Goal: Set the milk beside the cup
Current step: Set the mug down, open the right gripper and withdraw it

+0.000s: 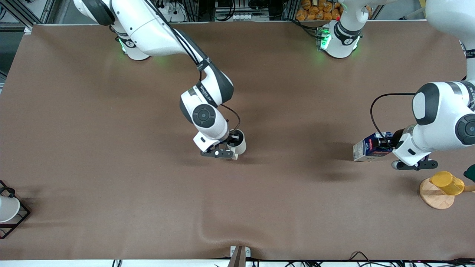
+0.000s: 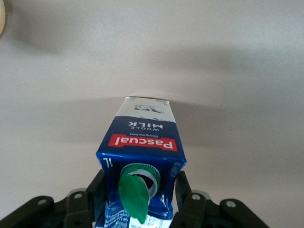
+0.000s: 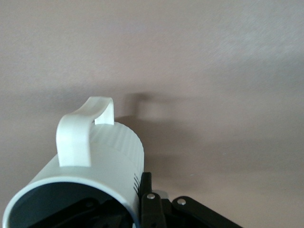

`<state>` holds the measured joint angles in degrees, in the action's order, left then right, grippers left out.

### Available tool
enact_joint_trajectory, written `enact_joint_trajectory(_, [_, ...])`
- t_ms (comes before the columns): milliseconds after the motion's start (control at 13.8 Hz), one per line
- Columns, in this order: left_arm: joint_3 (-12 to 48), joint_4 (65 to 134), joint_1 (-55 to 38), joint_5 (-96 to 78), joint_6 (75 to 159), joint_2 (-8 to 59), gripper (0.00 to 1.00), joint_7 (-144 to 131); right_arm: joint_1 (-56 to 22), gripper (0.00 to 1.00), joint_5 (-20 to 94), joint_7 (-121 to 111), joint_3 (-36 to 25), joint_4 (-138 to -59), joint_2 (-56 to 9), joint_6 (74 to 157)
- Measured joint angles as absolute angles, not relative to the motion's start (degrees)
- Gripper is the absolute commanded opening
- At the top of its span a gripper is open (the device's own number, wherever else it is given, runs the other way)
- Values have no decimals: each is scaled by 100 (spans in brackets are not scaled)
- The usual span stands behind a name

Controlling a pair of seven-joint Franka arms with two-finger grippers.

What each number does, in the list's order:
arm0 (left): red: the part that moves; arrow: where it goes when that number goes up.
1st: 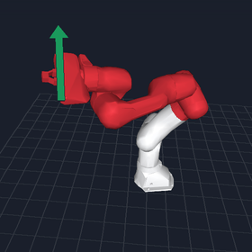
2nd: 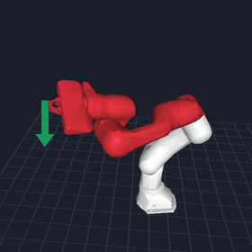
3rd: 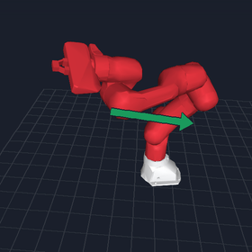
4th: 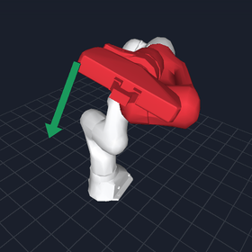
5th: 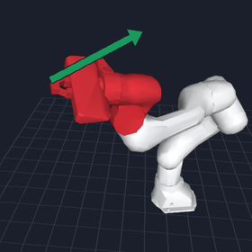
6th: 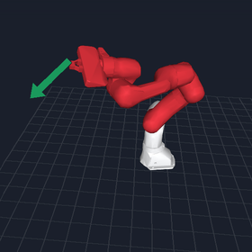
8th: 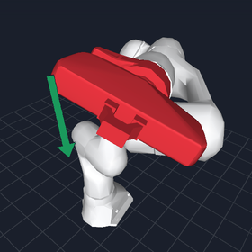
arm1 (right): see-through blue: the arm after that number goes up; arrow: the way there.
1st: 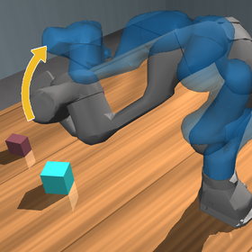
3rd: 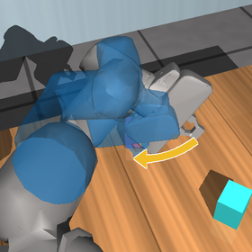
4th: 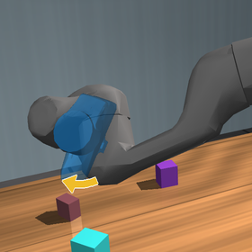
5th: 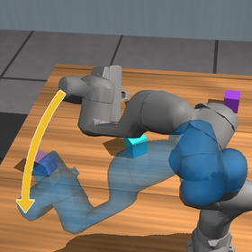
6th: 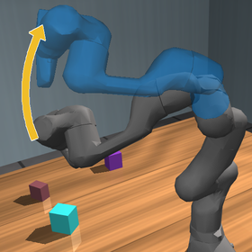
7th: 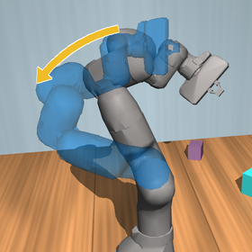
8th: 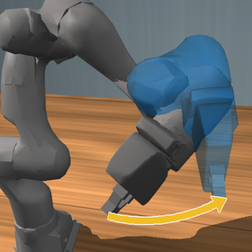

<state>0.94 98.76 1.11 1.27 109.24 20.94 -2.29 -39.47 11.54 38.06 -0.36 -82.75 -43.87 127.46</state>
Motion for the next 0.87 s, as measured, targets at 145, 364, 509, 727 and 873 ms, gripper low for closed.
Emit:
enact_joint_trajectory(145, [157, 9864, 103, 127, 10914, 2064, 65, -229, -4067, 100, 1154, 3917, -37, -8266, -4411, 12878])
enact_joint_trajectory(364, [208, 9863, 93, 127, 10892, 2043, 62, -229, -4084, 100, 1154, 3963, -63, -8192, -4410, 12887])
enact_joint_trajectory(509, [212, 9863, 93, 127, 10849, 2043, 62, -229, -4061, 100, 1160, 3979, -109, -8117, -4392, 12855])
enact_joint_trajectory(727, [212, 9864, 93, 127, 10792, 2044, 61, -229, -3940, 100, 1167, 3991, -176, -7921, -4239, 12265])
enact_joint_trajectory(873, [212, 9866, 93, 127, 10784, 2043, 60, -229, -3715, 100, 1167, 3993, -207, -7615, -4046, 11476])
